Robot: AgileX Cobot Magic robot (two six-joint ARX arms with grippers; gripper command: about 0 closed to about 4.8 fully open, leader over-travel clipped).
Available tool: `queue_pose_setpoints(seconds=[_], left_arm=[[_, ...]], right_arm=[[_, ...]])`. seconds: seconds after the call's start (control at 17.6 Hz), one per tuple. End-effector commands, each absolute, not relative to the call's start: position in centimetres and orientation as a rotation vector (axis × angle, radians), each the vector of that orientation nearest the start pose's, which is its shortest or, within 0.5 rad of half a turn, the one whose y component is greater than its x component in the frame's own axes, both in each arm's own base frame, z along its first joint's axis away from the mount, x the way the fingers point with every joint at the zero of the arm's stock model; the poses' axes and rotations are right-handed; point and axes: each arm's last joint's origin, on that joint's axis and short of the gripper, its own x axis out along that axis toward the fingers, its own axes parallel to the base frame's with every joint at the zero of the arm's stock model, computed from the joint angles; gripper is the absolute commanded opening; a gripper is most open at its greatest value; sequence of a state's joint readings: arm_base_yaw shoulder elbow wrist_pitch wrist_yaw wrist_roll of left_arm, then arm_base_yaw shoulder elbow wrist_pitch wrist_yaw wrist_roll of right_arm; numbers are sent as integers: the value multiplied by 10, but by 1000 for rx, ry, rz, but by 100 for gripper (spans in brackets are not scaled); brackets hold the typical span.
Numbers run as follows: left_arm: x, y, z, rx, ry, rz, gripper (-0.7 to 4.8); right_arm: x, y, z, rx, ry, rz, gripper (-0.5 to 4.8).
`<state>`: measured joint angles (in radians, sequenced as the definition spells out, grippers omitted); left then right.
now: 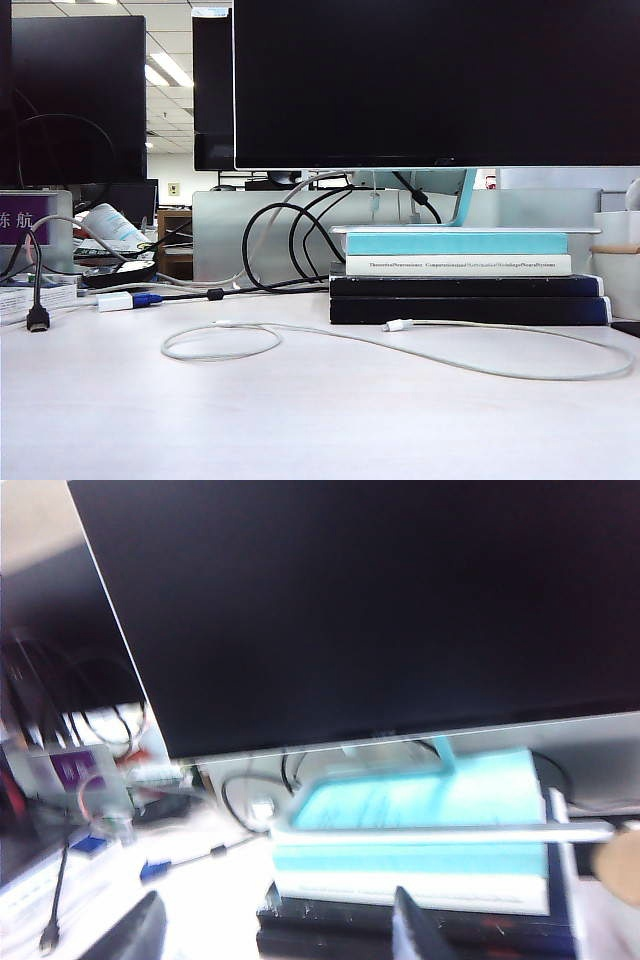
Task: Unfold the white charging cable into a straight cable.
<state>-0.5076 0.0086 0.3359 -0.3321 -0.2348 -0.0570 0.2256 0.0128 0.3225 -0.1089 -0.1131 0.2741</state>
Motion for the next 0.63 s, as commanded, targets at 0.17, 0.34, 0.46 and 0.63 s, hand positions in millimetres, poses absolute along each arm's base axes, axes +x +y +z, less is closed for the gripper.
queue_pose_setpoints(seconds=[0.17, 0.34, 0.46, 0.63], left_arm=[[75, -40, 205, 120, -78, -462, 237], [83, -43, 185, 192, -108, -416, 165], [86, -41, 178, 219, -91, -373, 146], [91, -26, 185, 153, -141, -267, 138]], right_arm=[[88, 23, 197, 292, -67, 343, 214], [95, 22, 169, 150, -31, 247, -10], [96, 19, 166, 16, -11, 137, -6], [96, 17, 167, -57, -17, 75, -6]])
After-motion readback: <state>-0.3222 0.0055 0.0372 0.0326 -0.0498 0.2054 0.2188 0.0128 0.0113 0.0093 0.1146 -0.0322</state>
